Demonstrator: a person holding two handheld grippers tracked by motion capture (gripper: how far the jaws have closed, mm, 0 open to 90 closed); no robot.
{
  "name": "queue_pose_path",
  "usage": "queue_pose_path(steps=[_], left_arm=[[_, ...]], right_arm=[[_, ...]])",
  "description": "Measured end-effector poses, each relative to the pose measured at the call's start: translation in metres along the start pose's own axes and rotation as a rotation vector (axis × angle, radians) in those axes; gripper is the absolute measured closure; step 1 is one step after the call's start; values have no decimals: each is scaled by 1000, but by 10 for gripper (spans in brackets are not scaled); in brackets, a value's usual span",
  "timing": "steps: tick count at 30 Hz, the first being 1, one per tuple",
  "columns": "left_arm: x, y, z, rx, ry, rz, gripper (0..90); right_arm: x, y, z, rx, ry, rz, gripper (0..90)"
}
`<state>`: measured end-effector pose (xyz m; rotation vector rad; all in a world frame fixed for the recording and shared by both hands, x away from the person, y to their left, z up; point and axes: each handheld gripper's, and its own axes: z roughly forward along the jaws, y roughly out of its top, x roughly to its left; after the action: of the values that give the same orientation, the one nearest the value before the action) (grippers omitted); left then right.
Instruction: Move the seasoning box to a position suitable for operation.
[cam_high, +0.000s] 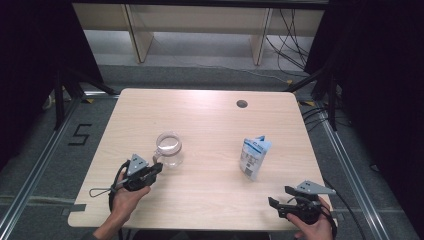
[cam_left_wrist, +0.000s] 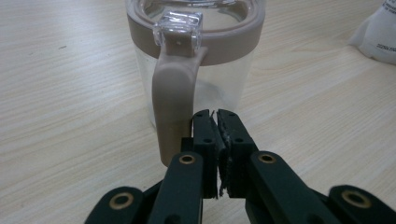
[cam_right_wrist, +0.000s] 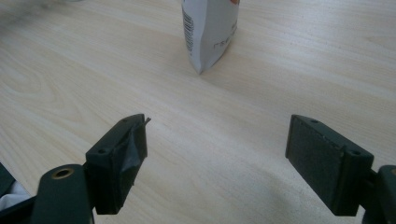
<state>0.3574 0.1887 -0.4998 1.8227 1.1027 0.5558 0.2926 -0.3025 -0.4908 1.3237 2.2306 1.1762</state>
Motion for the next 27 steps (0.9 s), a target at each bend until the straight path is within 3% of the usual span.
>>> queue_pose_path(steps=[1, 2, 4, 6, 7, 14, 16, 19, 20, 22, 23, 24, 25, 27], left_arm=[[0, 0, 0, 0, 0, 0, 860], [1, 0, 0, -1, 2, 6, 860], [3, 1, 1, 2, 7, 9, 860], [4, 1, 1, 1, 12, 9, 859], [6, 1, 2, 0, 12, 0, 859], [17, 3, 4, 11, 25, -8, 852], [22, 3, 5, 4, 26, -11, 852], [25, 4, 5, 3, 40, -21, 852], [27, 4, 5, 4, 39, -14, 852], [29, 4, 4, 5, 44, -17, 852], [30, 4, 5, 2, 45, -31, 852], [30, 4, 4, 0, 45, -31, 849], [31, 4, 4, 2, 41, -27, 845], [31, 3, 3, -4, 32, -36, 812]], right_arm=[[0, 0, 0, -2, -1, -1, 218], [2, 0, -1, 9, 10, 39, 218], [0, 0, 0, 2, 9, 14, 218], [2, 0, 0, 7, 9, 35, 218], [0, 0, 0, 1, 6, 9, 218], [2, 0, 0, 6, 5, 24, 218], [0, 0, 0, 1, -5, -2, 218], [0, 0, 0, 4, -1, 6, 218], [4, 0, -1, 21, 13, 55, 218], [3, 0, -1, 17, 11, 49, 218], [0, 0, 0, 2, 0, 3, 218], [2, 0, -1, 10, 6, 33, 218], [0, 0, -1, 4, -3, 1, 218], [3, 0, 0, 11, 5, 34, 218]])
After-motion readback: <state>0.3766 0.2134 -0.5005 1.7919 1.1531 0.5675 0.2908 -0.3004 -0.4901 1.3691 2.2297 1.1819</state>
